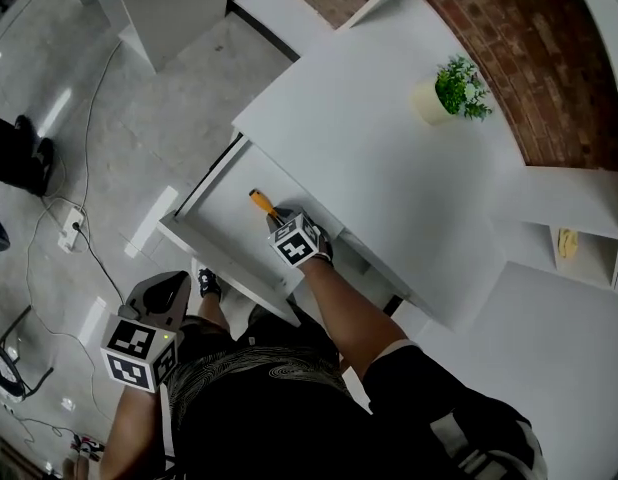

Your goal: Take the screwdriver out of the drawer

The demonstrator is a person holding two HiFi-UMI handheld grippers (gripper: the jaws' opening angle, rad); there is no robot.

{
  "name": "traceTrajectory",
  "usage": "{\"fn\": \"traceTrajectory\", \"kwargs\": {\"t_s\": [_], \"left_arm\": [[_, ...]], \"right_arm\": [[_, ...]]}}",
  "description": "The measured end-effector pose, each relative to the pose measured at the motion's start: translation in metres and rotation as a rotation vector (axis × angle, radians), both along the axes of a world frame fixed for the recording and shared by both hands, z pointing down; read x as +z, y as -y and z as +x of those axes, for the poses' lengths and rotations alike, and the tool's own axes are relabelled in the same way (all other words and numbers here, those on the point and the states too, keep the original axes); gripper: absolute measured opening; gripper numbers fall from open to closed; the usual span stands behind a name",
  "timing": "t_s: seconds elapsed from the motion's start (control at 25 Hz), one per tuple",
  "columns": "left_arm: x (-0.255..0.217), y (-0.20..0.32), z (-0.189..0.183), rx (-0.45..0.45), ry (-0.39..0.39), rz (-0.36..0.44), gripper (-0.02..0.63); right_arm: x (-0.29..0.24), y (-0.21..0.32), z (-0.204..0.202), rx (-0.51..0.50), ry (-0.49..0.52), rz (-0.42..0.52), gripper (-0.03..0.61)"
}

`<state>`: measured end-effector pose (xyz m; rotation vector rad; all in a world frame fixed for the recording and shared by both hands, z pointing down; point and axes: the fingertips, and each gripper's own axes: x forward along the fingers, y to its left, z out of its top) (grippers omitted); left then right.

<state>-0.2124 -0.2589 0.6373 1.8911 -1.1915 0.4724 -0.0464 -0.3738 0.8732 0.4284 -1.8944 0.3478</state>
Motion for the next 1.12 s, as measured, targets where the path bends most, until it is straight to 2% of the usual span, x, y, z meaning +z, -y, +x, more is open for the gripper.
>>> {"fn": "traceTrajectory", "kwargs": {"t_s": [0.16,0.72,0.96,1.12], "left_arm": [[0.006,-0.001,-0.012,-0.035,-0.001,-0.016,0.017],[0.015,-0.001,-0.027,-0.055,-0.001,-0.034,0.017],[0.017,-0.003,-0.025,-0.056,-0.019,-0.04,0.017],[0.02,-0.005,-0.022,-0.045,-0.031,-0.046,0.017]], "right_arm": [[0.013,0.002,0.0,-0.01,-0.028,-0.012,0.051],[0.042,-0.001,0.003,-0.035,-0.117,-0.093,0.083],[0.04,0.004,0.0,-0.062,-0.123,-0.058,0.086],[0.041,0.003,-0.003,-0.082,-0.161,-0.031,0.089]]}}
